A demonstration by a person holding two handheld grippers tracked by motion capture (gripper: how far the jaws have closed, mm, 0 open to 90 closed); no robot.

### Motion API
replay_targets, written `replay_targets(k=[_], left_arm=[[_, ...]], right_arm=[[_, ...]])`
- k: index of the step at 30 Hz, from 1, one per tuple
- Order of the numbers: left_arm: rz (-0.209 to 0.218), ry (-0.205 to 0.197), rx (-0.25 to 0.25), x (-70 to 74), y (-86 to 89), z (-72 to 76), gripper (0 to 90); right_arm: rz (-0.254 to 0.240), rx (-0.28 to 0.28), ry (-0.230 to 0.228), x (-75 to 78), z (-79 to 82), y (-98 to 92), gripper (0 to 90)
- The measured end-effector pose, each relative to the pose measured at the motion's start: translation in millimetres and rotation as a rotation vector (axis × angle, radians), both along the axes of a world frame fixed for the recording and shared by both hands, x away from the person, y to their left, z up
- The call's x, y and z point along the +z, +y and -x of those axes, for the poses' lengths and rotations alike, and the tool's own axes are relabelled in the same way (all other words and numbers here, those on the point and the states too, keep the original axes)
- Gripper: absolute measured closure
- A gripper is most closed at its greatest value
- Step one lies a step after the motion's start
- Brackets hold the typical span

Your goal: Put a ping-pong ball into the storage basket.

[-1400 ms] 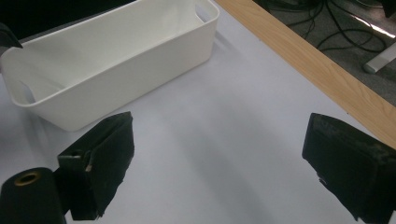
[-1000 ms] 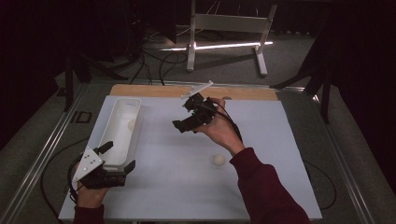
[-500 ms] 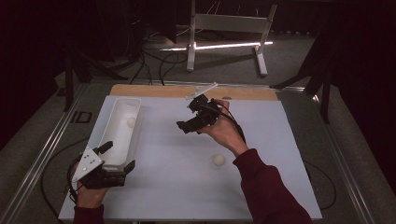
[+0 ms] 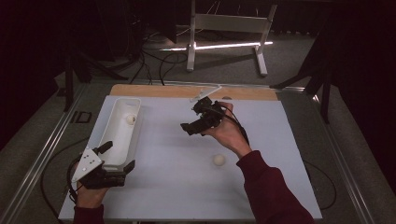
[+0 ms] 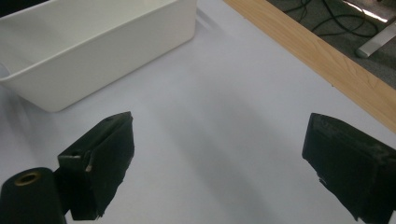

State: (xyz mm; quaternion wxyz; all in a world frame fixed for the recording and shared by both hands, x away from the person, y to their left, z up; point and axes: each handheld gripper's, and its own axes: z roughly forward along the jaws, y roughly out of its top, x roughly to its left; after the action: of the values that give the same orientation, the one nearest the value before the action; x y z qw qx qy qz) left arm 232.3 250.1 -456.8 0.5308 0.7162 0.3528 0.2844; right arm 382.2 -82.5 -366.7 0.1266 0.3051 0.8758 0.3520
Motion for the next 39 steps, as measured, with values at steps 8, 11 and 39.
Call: replay_targets(k=[8,11,39], left_arm=[[0.002,-0.001,0.001,0.3,0.7,0.4,0.6],[0.003,-0.002,0.002,0.3,0.6,0.5,0.6],[0.001,0.001,0.003,0.1,0.0,0.2,0.7]], right_arm=[[0.006,-0.004,0.010,-7.1,0.4,-4.8,8.6],[0.010,-0.002,0.016,-9.6,0.8,-6.6,8.6],[0.022,-0.012,0.034,-23.3,5.8,-22.9,8.6]])
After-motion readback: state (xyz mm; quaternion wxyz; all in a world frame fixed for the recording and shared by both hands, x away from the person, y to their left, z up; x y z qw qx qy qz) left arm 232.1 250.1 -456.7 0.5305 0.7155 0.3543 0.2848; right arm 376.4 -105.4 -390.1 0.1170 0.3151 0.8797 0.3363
